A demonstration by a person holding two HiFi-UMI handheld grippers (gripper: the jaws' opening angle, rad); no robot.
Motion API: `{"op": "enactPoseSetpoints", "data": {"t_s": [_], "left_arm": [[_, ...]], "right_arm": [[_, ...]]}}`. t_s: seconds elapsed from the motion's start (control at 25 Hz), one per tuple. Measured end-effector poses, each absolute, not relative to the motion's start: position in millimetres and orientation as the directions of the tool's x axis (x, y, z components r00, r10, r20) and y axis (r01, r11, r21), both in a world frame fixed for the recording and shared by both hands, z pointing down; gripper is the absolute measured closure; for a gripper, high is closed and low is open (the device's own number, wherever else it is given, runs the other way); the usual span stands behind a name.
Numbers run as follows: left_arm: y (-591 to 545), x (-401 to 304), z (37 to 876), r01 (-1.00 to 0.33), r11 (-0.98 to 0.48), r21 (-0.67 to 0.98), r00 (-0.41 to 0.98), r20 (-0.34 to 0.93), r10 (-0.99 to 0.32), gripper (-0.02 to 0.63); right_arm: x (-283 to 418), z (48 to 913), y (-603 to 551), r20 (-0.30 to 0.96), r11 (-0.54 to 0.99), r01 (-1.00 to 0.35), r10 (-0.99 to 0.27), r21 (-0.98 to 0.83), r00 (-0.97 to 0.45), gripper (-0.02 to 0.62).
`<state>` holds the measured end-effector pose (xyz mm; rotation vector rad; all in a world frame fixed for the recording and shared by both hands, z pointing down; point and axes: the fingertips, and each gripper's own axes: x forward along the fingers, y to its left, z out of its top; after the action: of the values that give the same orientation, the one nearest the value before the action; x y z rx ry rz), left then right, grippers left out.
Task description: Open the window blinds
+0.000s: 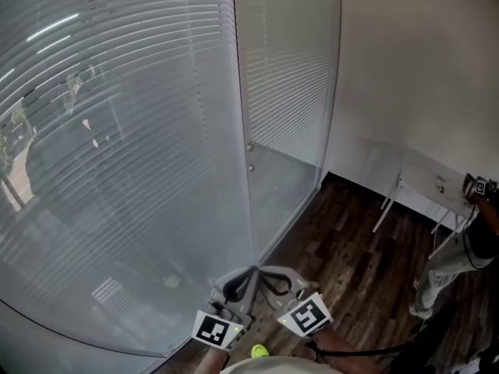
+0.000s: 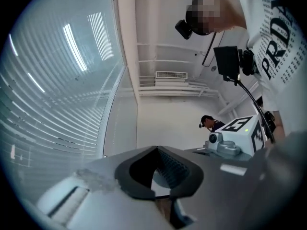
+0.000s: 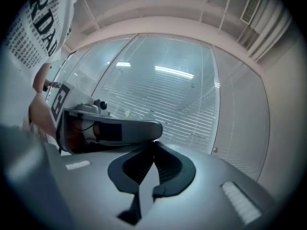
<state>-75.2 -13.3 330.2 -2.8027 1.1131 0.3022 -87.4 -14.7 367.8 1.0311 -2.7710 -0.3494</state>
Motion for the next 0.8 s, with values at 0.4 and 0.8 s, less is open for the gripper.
{"op": "enactPoseSetpoints", "data": {"t_s": [0.4,0.8], "left_arm": [[-70,-90,375,-0.728,-0.685,-0.014,0.664,-0.263,-0.7,0.615],[-104,-97,442,-0.754,-0.656,-0.015,0.64,-0.241,-0.73,0.615]], "right_arm": [[-90,414,-77,0.046,0.699,-0.652,-0.692,0.294,-0.72,0.588],[-89,464,-106,0.019,0.7,-0.649,-0.684,0.299,-0.729,0.588]]}}
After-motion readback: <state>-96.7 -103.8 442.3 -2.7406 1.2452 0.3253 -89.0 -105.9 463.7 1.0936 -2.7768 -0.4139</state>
